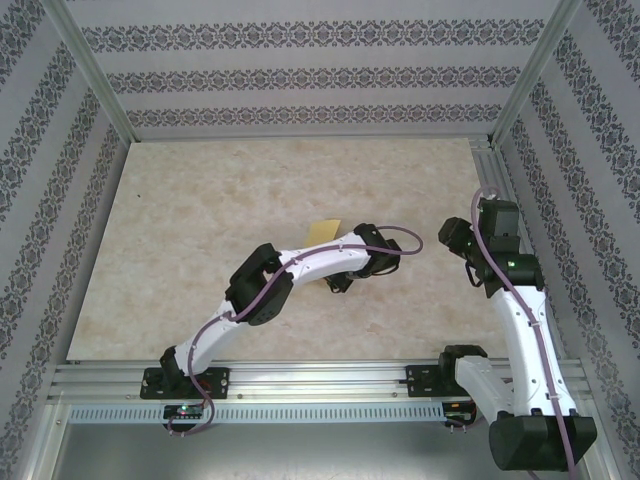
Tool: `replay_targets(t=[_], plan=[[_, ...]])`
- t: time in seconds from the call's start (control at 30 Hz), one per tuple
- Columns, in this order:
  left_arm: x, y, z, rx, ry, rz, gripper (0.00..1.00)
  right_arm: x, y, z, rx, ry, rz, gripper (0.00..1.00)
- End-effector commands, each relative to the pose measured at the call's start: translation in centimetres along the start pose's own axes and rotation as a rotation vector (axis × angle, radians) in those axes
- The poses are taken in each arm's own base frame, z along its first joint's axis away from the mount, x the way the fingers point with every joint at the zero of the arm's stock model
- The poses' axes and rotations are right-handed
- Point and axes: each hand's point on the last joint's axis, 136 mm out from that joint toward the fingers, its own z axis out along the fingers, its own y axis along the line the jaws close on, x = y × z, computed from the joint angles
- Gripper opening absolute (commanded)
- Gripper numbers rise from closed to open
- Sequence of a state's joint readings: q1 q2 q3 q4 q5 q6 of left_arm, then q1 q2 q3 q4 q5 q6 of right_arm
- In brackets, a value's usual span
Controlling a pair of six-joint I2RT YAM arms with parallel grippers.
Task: Fold a paper plane with a square sheet of paper (fold left side to right side)
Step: Turn over the paper at the center of the table, then third fold the triangle at the center of the table.
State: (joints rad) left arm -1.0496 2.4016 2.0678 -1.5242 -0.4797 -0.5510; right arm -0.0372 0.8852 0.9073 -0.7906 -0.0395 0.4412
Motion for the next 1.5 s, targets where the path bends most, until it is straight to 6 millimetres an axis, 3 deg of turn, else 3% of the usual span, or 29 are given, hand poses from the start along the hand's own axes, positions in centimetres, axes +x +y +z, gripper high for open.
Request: replay_targets(t=[0.0, 0.17, 0.23, 0.33, 0.6, 0.83, 1.07, 1.23, 1.47], plan=[[-1.3, -2.8, -3.3, 0.271, -0.084, -0.02, 0.44, 0.3, 0.3, -0.1, -0.035, 0.016, -0.01, 0.46], [-3.0, -1.7, -8.0, 0.562, -0.223, -0.122, 0.53, 1.2, 2.2, 1.1, -0.147, 0.079, 0.004, 0.45], [-3.4, 0.1, -9.5, 0.635, -0.274, -0.172, 0.56, 2.1, 3.7, 2.1, -0.231, 0.128, 0.03, 0.42], [-3.4, 3.1, -10.2, 0.716, -0.327, -0.255, 0.57, 3.8, 6.6, 3.7, -0.328, 0.203, 0.038, 0.4], [-2.1, 10.3, -6.1, 0.972, -0.397, -0.602, 0.67, 9.1, 17.3, 7.8, -0.508, 0.335, -0.044, 0.41], [-1.2, 11.5, -2.1, 1.099, -0.372, -0.757, 0.73, 13.3, 23.4, 13.2, -0.527, 0.46, -0.117, 0.43], [-1.4, 10.9, 0.4, 1.108, -0.326, -0.778, 0.74, 15.7, 23.1, 18.4, -0.428, 0.493, -0.154, 0.44], [-2.1, 10.0, 1.6, 1.121, -0.297, -0.772, 0.75, 15.4, 22.1, 19.6, -0.367, 0.467, -0.215, 0.45], [-2.6, 9.1, 3.0, 1.118, -0.257, -0.784, 0.76, 16.5, 21.2, 21.1, -0.346, 0.506, -0.235, 0.44]])
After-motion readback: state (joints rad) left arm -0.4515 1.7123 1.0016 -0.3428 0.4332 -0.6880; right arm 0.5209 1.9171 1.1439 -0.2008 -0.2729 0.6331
